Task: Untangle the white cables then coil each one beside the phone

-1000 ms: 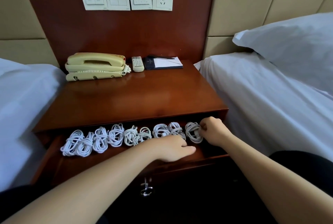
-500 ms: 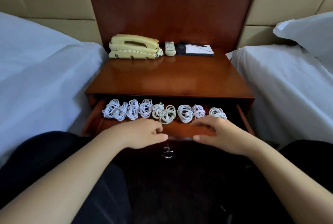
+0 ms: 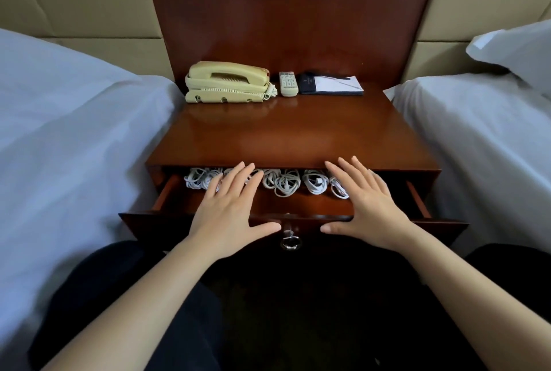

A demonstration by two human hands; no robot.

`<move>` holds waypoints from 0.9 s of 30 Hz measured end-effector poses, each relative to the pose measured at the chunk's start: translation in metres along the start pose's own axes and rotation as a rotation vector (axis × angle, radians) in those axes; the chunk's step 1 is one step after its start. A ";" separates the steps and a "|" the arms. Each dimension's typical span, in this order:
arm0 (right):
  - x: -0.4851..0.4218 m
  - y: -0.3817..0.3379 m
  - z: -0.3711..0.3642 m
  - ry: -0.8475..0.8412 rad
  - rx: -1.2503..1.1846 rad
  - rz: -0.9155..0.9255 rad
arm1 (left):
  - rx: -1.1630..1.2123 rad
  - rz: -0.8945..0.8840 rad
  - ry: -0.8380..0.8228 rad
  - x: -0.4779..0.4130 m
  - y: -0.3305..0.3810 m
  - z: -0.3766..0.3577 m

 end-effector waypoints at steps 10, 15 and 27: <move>-0.048 0.013 0.000 0.206 0.332 -0.128 | 0.008 0.064 -0.025 -0.056 -0.011 -0.006; -0.064 0.016 0.008 0.235 0.432 -0.133 | -0.023 0.097 0.055 -0.073 -0.011 -0.004; -0.101 0.027 0.068 -0.144 0.244 -0.172 | 0.138 0.072 -0.465 -0.120 -0.021 0.048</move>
Point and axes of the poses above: each hand's wrist, its own x-axis away from the middle knuckle, its own z-axis out of the back of the hand, y = z × x, the point moved 4 cm from there along -x, towards the middle knuckle, and after that the axes turned 1 degree about -y, right-handed, at the moved point
